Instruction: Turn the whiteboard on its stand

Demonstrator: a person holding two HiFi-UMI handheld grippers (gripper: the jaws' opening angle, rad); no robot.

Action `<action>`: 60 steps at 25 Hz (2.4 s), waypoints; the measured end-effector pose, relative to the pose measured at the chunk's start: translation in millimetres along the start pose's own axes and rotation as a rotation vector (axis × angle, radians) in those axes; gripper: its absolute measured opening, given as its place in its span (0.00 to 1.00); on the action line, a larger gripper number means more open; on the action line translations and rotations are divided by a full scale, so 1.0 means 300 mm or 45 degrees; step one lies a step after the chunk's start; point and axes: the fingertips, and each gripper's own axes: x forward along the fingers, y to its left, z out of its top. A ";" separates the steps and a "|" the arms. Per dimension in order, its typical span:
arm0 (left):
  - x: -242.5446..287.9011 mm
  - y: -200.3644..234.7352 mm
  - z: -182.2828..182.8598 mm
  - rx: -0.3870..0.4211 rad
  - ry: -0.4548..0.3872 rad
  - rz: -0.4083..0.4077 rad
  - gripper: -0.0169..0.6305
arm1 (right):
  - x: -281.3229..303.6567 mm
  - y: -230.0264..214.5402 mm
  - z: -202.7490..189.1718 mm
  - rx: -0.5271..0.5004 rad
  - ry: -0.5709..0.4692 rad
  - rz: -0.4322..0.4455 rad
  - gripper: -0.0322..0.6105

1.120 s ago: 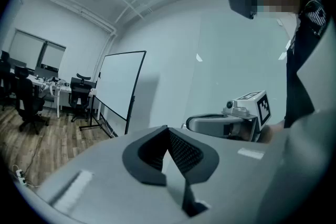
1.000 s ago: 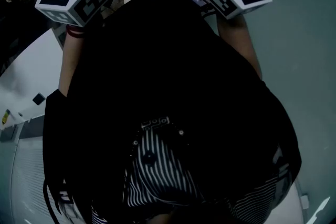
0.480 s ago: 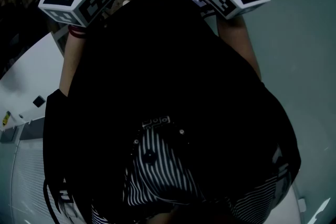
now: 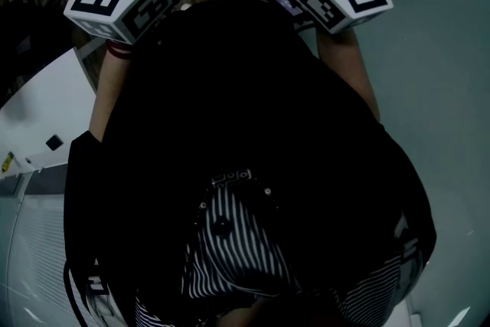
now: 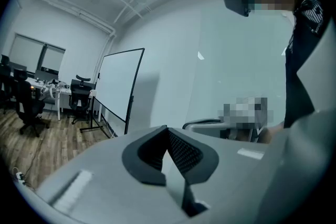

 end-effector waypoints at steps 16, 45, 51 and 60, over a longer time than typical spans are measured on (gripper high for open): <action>0.006 -0.007 -0.015 0.029 0.055 -0.047 0.01 | -0.019 0.005 0.003 0.021 0.016 -0.022 0.05; 0.040 -0.085 0.018 0.147 -0.060 -0.298 0.01 | -0.113 0.009 0.045 -0.124 -0.086 -0.268 0.05; 0.045 -0.098 0.008 0.132 -0.043 -0.340 0.01 | -0.107 0.031 0.013 -0.087 -0.065 -0.245 0.05; 0.031 -0.080 0.032 0.127 -0.049 -0.269 0.01 | -0.112 0.017 0.055 -0.057 -0.048 -0.200 0.05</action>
